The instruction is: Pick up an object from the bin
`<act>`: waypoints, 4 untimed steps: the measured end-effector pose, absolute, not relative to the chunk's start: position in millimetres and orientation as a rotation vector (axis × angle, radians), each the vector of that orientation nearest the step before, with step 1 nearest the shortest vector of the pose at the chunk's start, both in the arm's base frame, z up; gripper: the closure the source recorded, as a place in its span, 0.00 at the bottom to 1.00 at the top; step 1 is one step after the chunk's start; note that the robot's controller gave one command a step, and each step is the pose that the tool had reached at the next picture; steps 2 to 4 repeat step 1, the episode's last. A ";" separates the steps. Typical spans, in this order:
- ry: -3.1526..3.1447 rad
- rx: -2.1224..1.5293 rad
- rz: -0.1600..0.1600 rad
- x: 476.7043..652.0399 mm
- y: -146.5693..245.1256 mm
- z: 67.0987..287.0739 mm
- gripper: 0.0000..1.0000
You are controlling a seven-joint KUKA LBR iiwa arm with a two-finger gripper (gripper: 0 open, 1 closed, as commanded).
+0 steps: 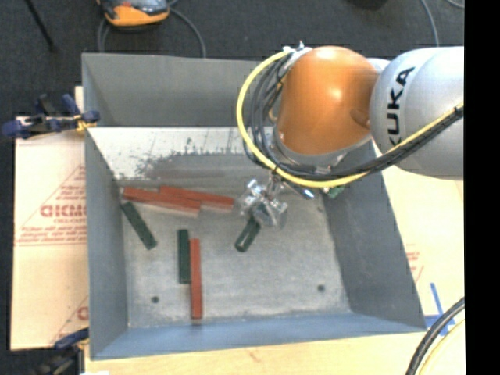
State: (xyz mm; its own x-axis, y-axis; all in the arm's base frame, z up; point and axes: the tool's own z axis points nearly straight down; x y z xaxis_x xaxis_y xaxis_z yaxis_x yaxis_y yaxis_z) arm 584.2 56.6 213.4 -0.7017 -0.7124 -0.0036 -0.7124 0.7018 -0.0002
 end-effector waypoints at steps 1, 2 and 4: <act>2.895 -1.221 0.002 582.5 54.5 218.1 1.00; 2.895 -1.221 0.002 582.5 54.5 218.1 1.00; 2.895 -1.221 0.002 582.5 54.5 218.1 1.00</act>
Offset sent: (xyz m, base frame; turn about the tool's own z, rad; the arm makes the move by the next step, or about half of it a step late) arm -0.0336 0.0381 0.0016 -0.1704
